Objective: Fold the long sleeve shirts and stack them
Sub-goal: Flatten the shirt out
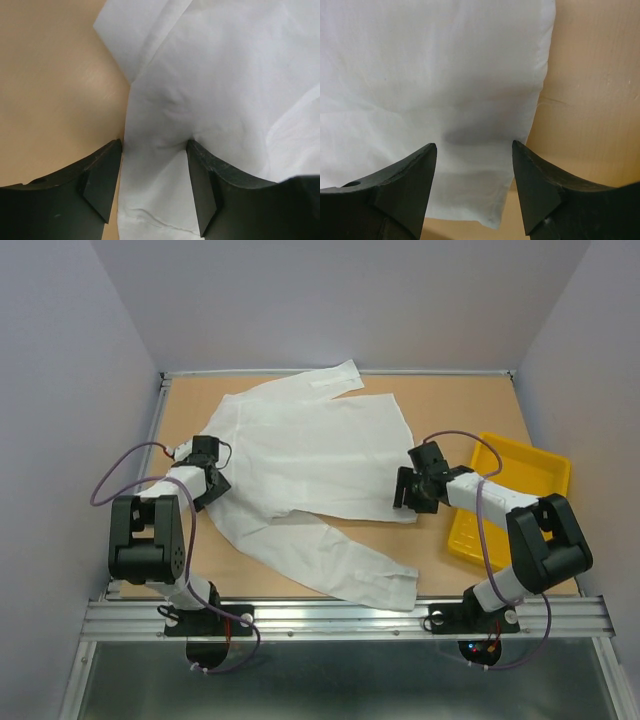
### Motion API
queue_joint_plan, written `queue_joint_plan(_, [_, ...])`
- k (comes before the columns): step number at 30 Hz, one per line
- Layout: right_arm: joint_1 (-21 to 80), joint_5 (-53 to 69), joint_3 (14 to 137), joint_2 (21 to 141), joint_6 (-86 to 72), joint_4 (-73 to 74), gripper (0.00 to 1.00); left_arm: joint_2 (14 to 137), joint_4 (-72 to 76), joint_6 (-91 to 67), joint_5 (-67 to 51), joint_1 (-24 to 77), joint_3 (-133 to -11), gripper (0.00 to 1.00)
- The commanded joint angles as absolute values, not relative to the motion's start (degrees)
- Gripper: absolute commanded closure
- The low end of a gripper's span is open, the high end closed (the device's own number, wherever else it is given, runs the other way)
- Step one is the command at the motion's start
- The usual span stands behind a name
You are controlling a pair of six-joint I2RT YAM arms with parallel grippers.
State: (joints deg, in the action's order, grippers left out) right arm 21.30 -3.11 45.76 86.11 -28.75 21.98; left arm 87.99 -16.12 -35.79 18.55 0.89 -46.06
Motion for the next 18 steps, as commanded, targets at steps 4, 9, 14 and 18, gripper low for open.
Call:
queue_joint_plan(4, [21.27,-8.08,50.97,94.91,-29.01,18.63,0.32,96.06,-15.38,-28.83,20.83,-1.14,-56.15,0.34])
queue_joint_plan(9, [21.27,-7.82,53.26,93.18,-28.65,18.72,0.33,89.24,-18.36,-30.23,20.31,-1.40,-55.74,0.24])
queue_joint_plan(14, [21.27,-5.98,50.90,86.76,-27.77,19.07,0.32,79.03,-18.89,-34.27,16.71,-1.50,-47.05,0.18])
queue_joint_plan(18, [21.27,-4.66,48.43,79.83,-28.04,19.77,0.32,75.59,-19.42,-35.95,13.98,-1.58,-42.20,0.18])
